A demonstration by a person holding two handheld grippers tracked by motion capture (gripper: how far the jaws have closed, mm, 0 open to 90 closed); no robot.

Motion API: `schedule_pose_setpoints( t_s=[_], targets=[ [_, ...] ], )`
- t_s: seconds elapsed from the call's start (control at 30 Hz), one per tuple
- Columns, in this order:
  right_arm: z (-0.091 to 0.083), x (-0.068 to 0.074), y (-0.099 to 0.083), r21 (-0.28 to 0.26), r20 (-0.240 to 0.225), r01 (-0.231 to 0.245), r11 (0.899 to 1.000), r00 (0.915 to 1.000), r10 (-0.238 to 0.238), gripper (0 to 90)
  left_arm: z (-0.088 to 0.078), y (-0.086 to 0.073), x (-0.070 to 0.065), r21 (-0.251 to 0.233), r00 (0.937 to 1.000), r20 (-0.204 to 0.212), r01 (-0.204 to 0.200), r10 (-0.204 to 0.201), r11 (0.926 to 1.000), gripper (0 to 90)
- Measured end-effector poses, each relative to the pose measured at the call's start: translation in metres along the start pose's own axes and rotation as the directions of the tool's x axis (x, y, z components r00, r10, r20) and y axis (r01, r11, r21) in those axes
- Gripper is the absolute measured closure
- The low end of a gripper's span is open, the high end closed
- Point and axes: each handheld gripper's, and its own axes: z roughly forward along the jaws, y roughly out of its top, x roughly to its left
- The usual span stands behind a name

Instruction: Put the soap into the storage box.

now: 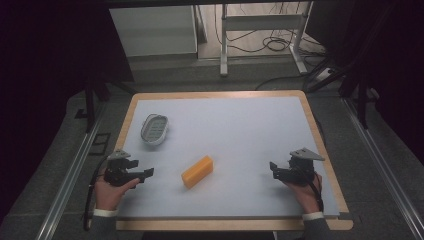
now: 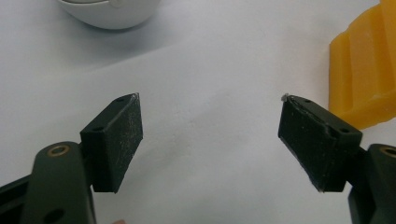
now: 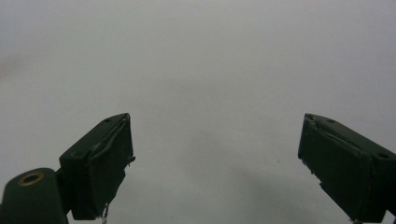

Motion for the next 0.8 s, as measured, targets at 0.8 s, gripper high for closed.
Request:
schedule_pose_setpoints(
  t_s=[0.8],
  targets=[
    [-0.001,-0.004,-0.003,0.003,-0.018,-0.005,1.000,0.9998,0.005,11.5,-0.010,0.004,-0.011,0.002,0.9992,0.016,-0.037,0.037,0.9993,22.8]
  ],
)
